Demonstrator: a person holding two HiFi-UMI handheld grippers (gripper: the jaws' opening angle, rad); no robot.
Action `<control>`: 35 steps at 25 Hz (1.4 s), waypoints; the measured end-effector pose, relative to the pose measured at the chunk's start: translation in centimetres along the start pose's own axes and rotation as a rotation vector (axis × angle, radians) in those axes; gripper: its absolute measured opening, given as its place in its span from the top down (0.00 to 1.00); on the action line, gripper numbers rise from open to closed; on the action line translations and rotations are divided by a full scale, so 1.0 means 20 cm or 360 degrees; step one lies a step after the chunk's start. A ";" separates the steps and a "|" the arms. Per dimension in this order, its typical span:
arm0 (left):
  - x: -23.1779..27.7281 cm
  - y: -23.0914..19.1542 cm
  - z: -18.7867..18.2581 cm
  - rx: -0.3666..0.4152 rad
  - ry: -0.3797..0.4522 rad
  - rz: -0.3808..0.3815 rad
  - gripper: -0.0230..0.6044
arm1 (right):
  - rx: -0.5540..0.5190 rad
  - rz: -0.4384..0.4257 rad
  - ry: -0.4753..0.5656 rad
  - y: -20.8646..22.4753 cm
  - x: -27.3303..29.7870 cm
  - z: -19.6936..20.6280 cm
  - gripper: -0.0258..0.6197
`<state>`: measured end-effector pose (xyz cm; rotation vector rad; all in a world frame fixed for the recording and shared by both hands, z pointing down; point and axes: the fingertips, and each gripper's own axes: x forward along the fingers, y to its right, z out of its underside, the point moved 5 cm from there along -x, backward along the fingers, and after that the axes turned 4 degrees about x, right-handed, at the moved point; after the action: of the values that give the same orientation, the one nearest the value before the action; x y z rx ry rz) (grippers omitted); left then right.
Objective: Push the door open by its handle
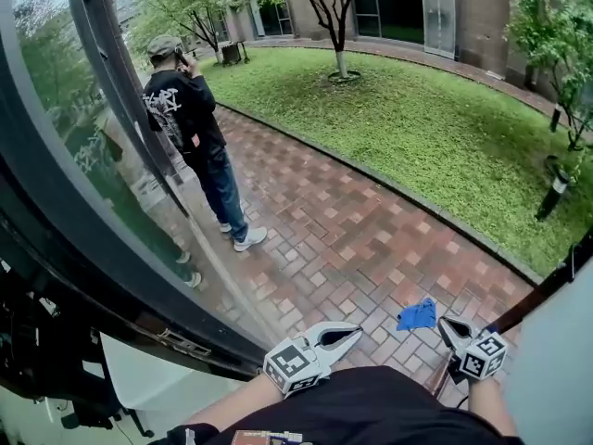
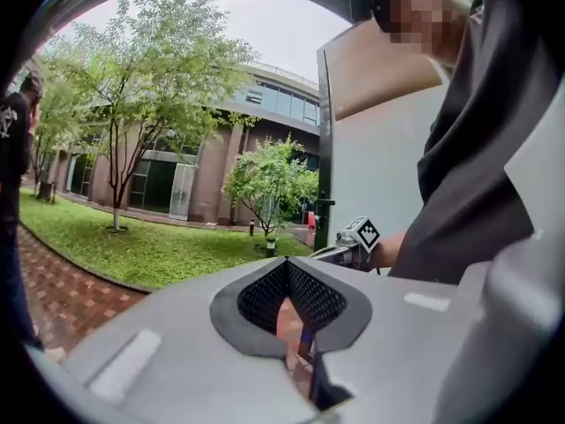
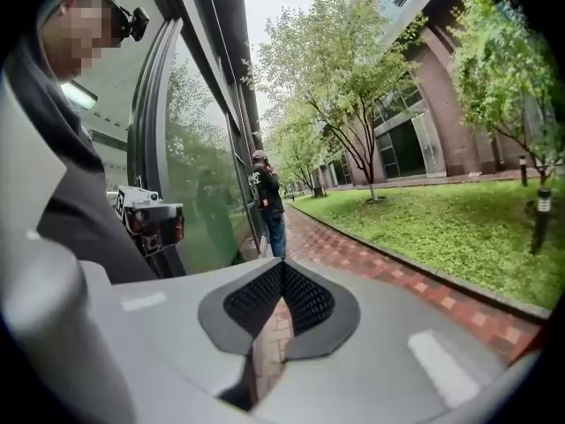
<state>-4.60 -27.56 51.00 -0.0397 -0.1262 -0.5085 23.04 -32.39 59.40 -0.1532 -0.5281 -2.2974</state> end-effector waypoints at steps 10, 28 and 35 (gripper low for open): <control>-0.77 0.41 0.08 0.0026 0.0055 0.0502 0.96 | 0.0070 0.0170 0.0056 -1.27 -0.19 0.14 0.96; -1.27 0.93 0.15 -0.0262 -0.0024 0.0381 0.96 | -0.0074 0.0313 0.0243 -2.18 -0.89 0.59 0.96; -1.34 1.16 0.15 -0.0284 -0.0021 0.0373 0.96 | 0.0090 0.0356 0.0266 -2.23 -1.11 0.75 0.96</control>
<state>-16.80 5.80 50.28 -0.2299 -0.0871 -0.2842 6.33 16.46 52.59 0.0079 -0.4646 -2.0535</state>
